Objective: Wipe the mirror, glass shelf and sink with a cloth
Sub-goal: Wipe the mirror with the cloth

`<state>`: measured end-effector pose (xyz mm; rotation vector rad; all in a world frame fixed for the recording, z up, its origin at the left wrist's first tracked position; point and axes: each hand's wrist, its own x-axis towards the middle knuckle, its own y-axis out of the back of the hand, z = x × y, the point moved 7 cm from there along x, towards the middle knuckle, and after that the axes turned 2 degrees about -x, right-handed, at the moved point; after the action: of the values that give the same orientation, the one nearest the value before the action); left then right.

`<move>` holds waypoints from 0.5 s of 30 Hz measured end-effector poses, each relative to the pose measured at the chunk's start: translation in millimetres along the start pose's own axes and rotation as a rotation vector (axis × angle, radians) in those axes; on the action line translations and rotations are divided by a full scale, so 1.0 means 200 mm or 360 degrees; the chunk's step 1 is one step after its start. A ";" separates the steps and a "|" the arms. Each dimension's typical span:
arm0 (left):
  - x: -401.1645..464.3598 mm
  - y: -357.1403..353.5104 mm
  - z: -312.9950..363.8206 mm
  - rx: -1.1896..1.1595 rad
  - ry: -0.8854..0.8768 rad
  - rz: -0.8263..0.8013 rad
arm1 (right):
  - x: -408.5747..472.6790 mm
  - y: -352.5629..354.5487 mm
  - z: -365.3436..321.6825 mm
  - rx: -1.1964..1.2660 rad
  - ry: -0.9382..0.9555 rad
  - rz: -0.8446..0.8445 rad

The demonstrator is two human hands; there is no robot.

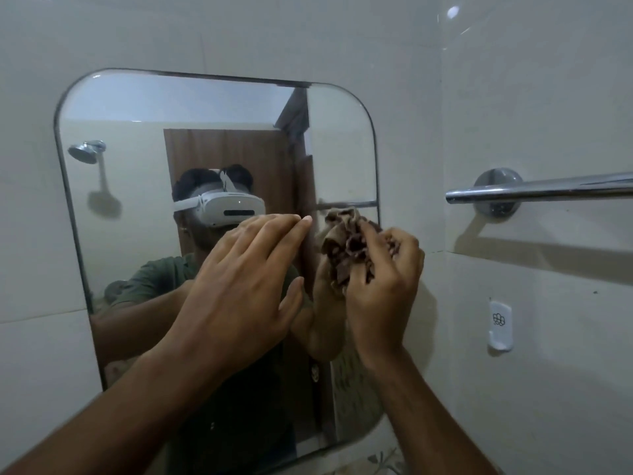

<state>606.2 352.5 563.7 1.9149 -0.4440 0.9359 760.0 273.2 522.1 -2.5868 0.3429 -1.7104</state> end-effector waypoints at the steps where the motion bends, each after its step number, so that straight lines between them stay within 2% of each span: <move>1: 0.01 0.00 0.00 0.0000 0.0009 -0.0008 | 0.07 -0.01 -0.02 0.0008 -0.0003 0.0018; 7: 0.05 0.05 0.00 -0.0014 0.0017 0.0078 | 0.44 -0.08 -0.19 0.0009 0.0104 0.0045; 12: 0.07 0.12 -0.03 -0.0020 0.0087 0.0219 | 0.25 -0.09 -0.26 0.0044 0.0459 -0.0107; 15: 0.08 0.13 -0.06 0.0010 0.0113 0.0184 | 0.31 -0.05 -0.17 0.0033 0.0291 -0.0030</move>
<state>595.2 350.9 593.3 1.8711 -0.5144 1.0778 754.2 274.8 593.4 -2.4326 0.3040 -1.9511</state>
